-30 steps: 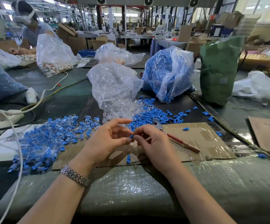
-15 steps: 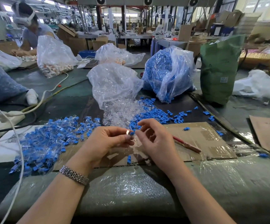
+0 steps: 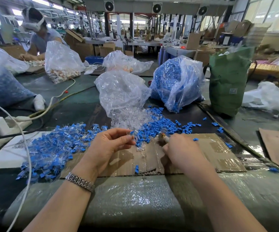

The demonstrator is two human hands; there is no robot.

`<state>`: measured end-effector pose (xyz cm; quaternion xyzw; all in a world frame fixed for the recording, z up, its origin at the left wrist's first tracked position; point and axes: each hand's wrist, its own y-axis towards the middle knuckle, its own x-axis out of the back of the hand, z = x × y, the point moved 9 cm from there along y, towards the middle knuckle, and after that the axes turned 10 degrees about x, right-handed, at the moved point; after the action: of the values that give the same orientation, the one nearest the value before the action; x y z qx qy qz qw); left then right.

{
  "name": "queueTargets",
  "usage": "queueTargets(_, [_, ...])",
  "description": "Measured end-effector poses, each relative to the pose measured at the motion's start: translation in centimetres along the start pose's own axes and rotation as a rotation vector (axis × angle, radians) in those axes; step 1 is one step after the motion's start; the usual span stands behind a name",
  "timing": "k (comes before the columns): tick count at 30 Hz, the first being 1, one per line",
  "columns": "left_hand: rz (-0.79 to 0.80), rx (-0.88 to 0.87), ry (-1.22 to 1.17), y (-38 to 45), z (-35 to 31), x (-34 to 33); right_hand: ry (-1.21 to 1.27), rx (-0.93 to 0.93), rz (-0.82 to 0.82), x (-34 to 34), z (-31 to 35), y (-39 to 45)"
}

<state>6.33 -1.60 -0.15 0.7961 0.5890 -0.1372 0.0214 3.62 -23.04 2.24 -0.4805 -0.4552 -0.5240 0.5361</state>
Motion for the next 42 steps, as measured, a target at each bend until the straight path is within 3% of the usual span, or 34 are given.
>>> queueTargets(4, [-0.039, -0.002, -0.136, 0.1, -0.2, 0.9, 0.380, 0.077, 0.010, 0.7, 0.5, 0.4])
queueTargets(8, [-0.074, -0.019, -0.158, 0.2, -0.4, 1.3, 0.621, 0.234, 0.252, 0.1, 3.7, -0.3])
queueTargets(13, [-0.068, -0.050, -0.106, 0.1, -0.6, 1.0, 0.637, 0.330, 0.375, 0.0, 5.9, -0.7])
queueTargets(20, [-0.059, -0.113, 0.034, -0.2, -1.2, 0.3, 0.710, 0.358, 0.402, -0.1, 7.1, -0.7])
queueTargets(25, [-0.095, -0.113, 0.137, -0.2, -1.0, 0.5, 0.747, 0.317, 0.372, -0.9, 6.9, -0.8])
queueTargets(31, [-0.145, -0.099, 0.183, -0.1, -0.8, 0.8, 0.611, 0.301, 0.233, -1.6, 7.1, -0.3])
queueTargets(37, [-0.169, -0.119, 0.236, 0.0, -0.9, 0.9, 0.757, 0.264, 0.305, -1.9, 6.2, -0.3])
queueTargets(39, [-0.253, -0.172, 0.230, -0.1, -1.3, 1.8, 0.778, 0.224, 0.271, -1.2, 4.8, 0.0])
queueTargets(42, [-0.567, -0.256, 0.471, -1.0, -2.3, 4.0, 0.540, 0.128, 0.085, 0.4, 1.8, 1.3])
